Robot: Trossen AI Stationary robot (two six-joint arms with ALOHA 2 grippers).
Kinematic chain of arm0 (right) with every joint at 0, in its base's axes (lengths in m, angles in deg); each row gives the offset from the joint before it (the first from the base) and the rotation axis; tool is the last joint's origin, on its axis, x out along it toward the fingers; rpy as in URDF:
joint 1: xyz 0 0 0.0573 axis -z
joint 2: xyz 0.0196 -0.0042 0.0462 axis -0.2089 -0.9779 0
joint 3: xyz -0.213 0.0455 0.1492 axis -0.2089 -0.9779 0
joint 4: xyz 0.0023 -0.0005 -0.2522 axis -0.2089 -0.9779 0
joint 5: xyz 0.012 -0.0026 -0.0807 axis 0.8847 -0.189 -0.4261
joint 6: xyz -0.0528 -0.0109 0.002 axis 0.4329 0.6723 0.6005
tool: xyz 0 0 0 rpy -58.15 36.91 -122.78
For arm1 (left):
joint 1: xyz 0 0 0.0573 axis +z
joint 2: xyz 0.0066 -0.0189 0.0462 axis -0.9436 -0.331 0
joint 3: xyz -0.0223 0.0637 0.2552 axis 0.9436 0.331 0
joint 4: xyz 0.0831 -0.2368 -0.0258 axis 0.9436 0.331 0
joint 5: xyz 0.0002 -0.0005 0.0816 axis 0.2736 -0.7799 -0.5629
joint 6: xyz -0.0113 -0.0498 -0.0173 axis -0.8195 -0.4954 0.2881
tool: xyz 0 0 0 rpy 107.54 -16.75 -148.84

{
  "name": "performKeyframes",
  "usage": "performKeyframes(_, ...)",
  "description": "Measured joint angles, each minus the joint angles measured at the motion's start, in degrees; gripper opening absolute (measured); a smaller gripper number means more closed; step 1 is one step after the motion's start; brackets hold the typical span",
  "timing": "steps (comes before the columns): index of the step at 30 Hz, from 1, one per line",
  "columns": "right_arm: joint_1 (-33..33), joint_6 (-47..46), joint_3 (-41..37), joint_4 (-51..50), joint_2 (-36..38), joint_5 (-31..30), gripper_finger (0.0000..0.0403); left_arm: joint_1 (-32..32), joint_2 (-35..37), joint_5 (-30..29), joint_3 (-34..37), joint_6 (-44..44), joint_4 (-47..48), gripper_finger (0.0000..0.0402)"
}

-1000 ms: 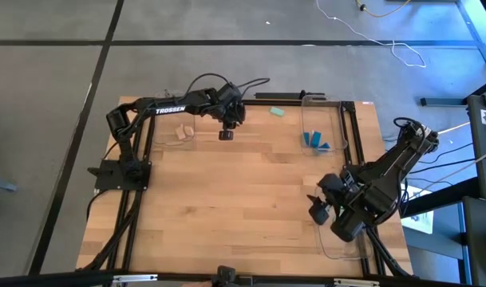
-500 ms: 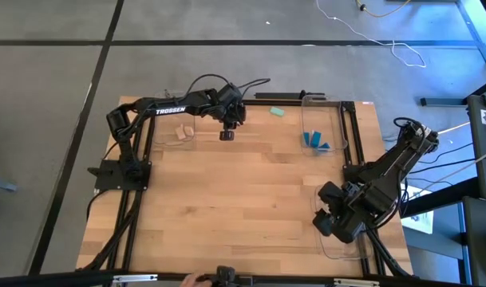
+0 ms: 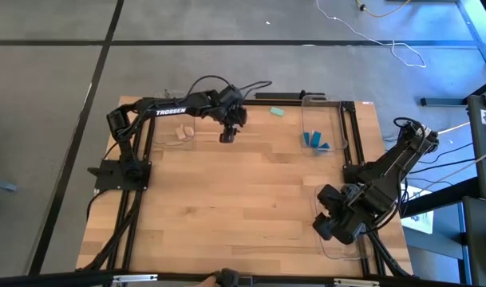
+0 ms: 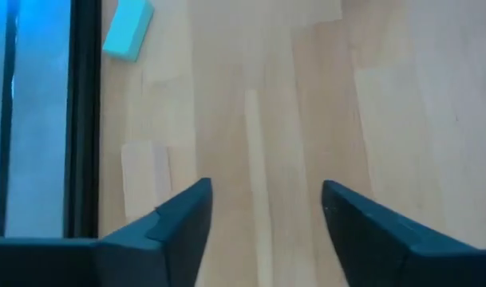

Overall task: Sort & place blocks by color
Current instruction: Put the brown block into the top left transparent bin

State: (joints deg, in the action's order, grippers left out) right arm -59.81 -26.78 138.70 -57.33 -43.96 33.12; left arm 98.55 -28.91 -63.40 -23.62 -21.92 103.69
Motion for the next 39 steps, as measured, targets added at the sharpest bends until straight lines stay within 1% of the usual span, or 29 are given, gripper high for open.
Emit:
performKeyframes(3, 0.0, 0.0, 0.0, 0.6, 0.0, 0.0, 0.0260, 0.1, 0.0, 0.1, 0.0, 8.1, -2.3, 0.0249)
performKeyframes(6, 0.0, 0.0, 0.0, 1.1, 0.0, 0.0, 0.0260, 0.8, 0.0, -0.6, 0.0, 12.3, -6.2, 0.0251)
performKeyframes(10, 0.0, 0.0, 0.0, 1.5, 0.0, 0.0, 0.0260, 3.3, -0.3, 1.5, 0.0, 12.0, -9.4, 0.0248)
performKeyframes(14, 0.0, 0.0, 0.0, 2.1, 0.0, 0.0, 0.0260, 7.2, -0.7, 8.4, 0.0, 8.8, -9.9, 0.0248)
performKeyframes(18, 0.0, 0.0, 0.0, 2.5, 0.0, 0.0, 0.0260, 10.5, -2.0, 12.6, 0.1, 6.2, -10.9, 0.0248)
performKeyframes(20, 0.0, 1.5, 0.0, 2.3, 0.0, 0.0, 0.0260, 11.1, -2.9, 13.0, -0.1, 6.0, -13.8, 0.0248)
performKeyframes(23, 0.0, 7.8, 0.0, 1.7, 0.0, -0.1, 0.0260, 11.9, -3.5, 13.9, 0.1, 6.1, -13.3, 0.0248)
performKeyframes(25, 0.0, 10.2, 0.0, 2.2, 0.0, 0.0, 0.0260, 11.6, -4.4, 14.1, -0.1, 6.3, -15.1, 0.0248)
performKeyframes(35, 0.0, 10.6, 0.0, 2.6, 0.0, -0.1, 0.0260, 11.2, -6.1, 15.9, 0.0, 7.9, -16.2, 0.0248)
performKeyframes(37, 0.0, 13.7, 0.0, 2.2, 0.0, -0.1, 0.0260, 11.4, -6.3, 15.7, 0.0, 7.9, -15.7, 0.0248)
performKeyframes(39, 0.4, 17.0, 0.0, 1.8, 0.0, -1.9, 0.0260, 11.2, -6.6, 15.8, 0.0, 8.2, -16.3, 0.0248)
